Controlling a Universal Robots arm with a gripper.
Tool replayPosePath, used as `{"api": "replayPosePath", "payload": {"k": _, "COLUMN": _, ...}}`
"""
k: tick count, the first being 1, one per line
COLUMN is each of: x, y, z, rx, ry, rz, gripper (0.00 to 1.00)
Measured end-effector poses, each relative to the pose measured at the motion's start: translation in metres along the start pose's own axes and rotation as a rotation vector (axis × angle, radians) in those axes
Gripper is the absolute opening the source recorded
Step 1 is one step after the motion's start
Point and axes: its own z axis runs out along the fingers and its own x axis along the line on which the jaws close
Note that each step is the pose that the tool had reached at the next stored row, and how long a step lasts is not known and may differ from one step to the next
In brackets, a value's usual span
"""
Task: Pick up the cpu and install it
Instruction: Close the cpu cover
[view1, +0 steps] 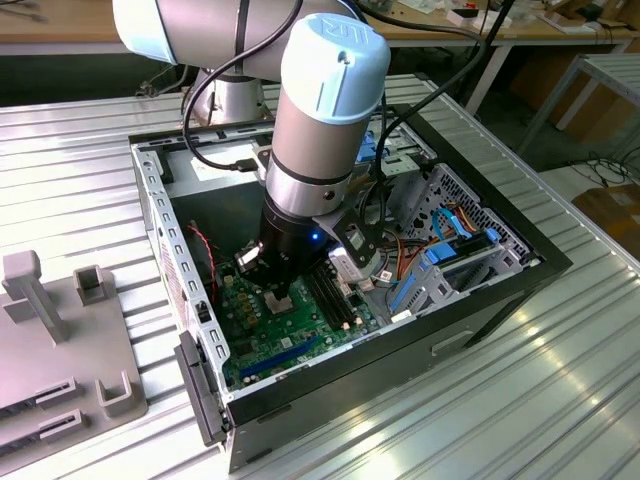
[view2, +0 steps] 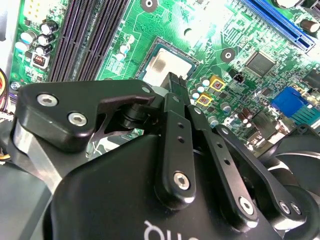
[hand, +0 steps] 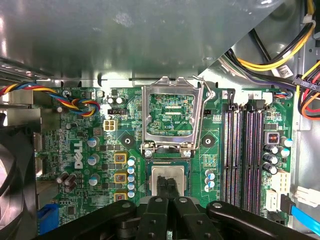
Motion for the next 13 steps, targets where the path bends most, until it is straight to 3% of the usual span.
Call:
{"api": "replayPosePath", "payload": {"k": 5, "x": -0.0007, "y": 0.0000, "z": 0.0000, "rx": -0.0001, "ry": 0.0002, "rz": 0.000, "gripper": 0.11}}
{"api": "replayPosePath", "payload": {"k": 8, "x": -0.0112, "y": 0.0002, "z": -0.0001, "rx": 0.0002, "ry": 0.0004, "rz": -0.013, "gripper": 0.11}}
{"api": "replayPosePath", "payload": {"k": 11, "x": -0.0118, "y": 0.0002, "z": -0.0013, "rx": 0.0013, "ry": 0.0003, "rz": -0.073, "gripper": 0.11}}
{"api": "replayPosePath", "payload": {"k": 13, "x": -0.0118, "y": 0.0004, "z": -0.0067, "rx": 0.0013, "ry": 0.0003, "rz": -0.090, "gripper": 0.11}}
